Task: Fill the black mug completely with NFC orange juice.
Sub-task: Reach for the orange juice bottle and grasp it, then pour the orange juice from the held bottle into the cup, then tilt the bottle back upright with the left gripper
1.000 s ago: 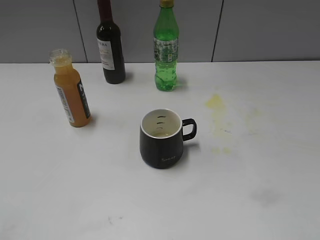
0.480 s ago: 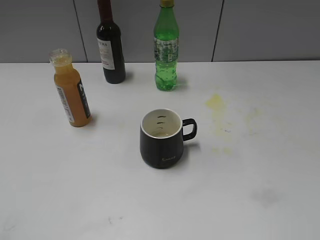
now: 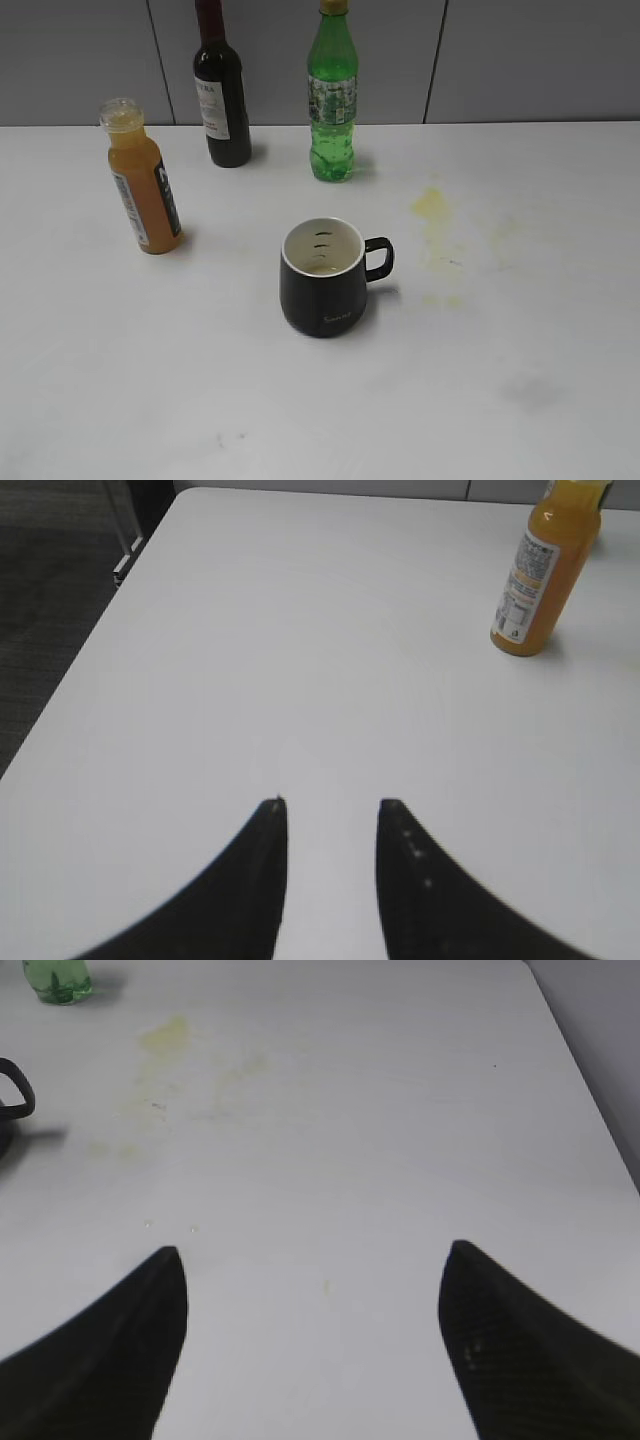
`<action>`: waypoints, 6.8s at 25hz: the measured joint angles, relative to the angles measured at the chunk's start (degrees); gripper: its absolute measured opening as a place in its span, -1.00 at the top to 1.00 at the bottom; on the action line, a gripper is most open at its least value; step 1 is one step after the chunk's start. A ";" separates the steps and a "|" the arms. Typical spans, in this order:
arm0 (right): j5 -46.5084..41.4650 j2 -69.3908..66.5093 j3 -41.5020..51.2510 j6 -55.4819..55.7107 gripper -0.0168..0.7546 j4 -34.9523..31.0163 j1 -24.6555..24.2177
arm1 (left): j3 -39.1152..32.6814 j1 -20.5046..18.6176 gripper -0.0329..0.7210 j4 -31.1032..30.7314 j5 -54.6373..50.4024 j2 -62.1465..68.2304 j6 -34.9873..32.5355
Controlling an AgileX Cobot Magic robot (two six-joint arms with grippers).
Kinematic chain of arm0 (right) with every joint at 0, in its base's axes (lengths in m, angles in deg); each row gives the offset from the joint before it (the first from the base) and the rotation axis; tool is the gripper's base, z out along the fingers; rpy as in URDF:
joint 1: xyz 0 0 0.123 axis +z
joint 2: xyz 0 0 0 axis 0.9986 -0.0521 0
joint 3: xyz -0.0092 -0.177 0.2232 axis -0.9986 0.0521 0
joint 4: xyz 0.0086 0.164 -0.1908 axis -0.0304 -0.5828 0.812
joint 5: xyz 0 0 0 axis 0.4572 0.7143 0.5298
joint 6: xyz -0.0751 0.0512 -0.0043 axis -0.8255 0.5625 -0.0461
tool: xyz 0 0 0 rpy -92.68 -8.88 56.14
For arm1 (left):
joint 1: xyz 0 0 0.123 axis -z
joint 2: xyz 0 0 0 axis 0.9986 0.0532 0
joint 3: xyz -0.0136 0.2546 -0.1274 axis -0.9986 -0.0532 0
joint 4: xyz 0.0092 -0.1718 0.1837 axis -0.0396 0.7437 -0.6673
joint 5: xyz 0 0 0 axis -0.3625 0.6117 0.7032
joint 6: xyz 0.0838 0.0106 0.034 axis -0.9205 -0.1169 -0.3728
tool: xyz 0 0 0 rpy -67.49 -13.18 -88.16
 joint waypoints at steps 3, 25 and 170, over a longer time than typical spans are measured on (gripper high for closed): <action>0.04 0.00 0.00 -0.01 -0.59 -0.15 0.00 | 0.00 0.00 0.27 0.00 0.00 0.00 0.00; 0.17 0.00 0.00 -0.07 -0.58 -0.26 0.00 | 0.00 0.00 0.27 0.00 0.00 0.00 0.00; 0.30 0.00 0.00 -0.07 -0.58 -0.78 0.00 | 16.42 18.56 -0.33 -22.14 119.94 119.07 -1.88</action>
